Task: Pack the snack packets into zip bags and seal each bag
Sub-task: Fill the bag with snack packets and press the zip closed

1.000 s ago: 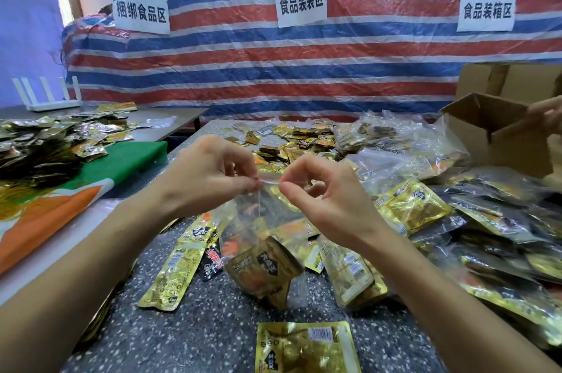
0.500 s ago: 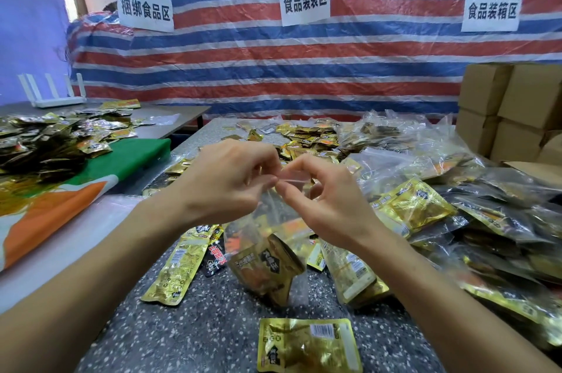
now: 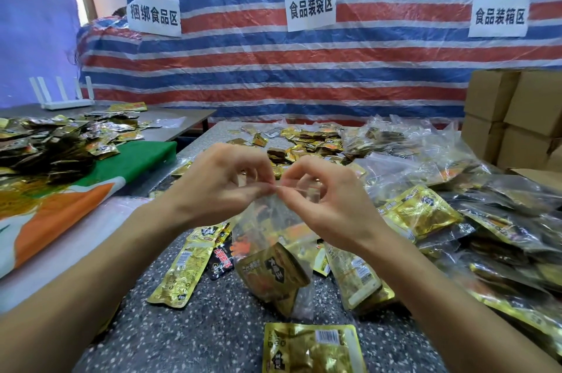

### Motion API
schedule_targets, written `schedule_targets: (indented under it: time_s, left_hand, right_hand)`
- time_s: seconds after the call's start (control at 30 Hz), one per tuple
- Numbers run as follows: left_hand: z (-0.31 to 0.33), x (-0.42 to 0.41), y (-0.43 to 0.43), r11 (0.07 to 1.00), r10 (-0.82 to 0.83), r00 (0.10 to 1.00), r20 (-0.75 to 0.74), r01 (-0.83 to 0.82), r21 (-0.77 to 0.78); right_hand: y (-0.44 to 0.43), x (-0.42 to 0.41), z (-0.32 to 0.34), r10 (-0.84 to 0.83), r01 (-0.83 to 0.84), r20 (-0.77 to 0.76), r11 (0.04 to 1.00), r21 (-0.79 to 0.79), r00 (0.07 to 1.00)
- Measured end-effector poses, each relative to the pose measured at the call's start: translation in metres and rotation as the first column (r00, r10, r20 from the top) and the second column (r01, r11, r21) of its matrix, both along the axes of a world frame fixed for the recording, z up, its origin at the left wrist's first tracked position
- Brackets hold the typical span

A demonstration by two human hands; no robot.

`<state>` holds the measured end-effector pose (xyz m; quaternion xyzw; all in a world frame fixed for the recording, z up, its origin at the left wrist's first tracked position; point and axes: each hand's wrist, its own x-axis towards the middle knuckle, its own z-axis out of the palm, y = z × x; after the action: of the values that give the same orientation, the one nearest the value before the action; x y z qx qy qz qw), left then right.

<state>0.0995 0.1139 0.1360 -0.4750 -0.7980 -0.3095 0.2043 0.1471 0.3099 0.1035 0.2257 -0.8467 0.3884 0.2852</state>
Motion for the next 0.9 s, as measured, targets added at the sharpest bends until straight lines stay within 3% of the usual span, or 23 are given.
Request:
schedule_targets:
  time_s: [0.27,0.37,0.5,0.7,0.9]
  left_hand:
    - [0.000,0.002,-0.007,0.997,-0.073,0.979,0.190,0.070,0.022]
    - [-0.001,0.004,-0.004,0.999,-0.046,0.994,0.099,0.044,0.020]
    - [0.000,0.005,0.000,0.999,-0.027,0.999,0.043,0.025,0.040]
    - [0.005,0.003,-0.007,0.997,-0.074,0.968,0.241,0.068,0.034]
    - [0.001,0.006,-0.003,1.000,-0.009,0.997,0.078,0.008,0.015]
  right_hand:
    - [0.002,0.002,0.004,0.057,-0.057,0.016,0.998,-0.026,0.998]
    - [0.000,0.002,0.003,0.030,-0.027,0.063,0.998,-0.052,0.998]
    - [-0.001,0.003,0.008,0.006,-0.007,0.047,0.999,0.035,0.999]
    - [0.005,0.005,0.011,0.062,-0.062,0.075,0.998,-0.002,0.995]
    - [0.006,0.009,0.011,-0.079,0.074,0.063,0.994,0.081,0.995]
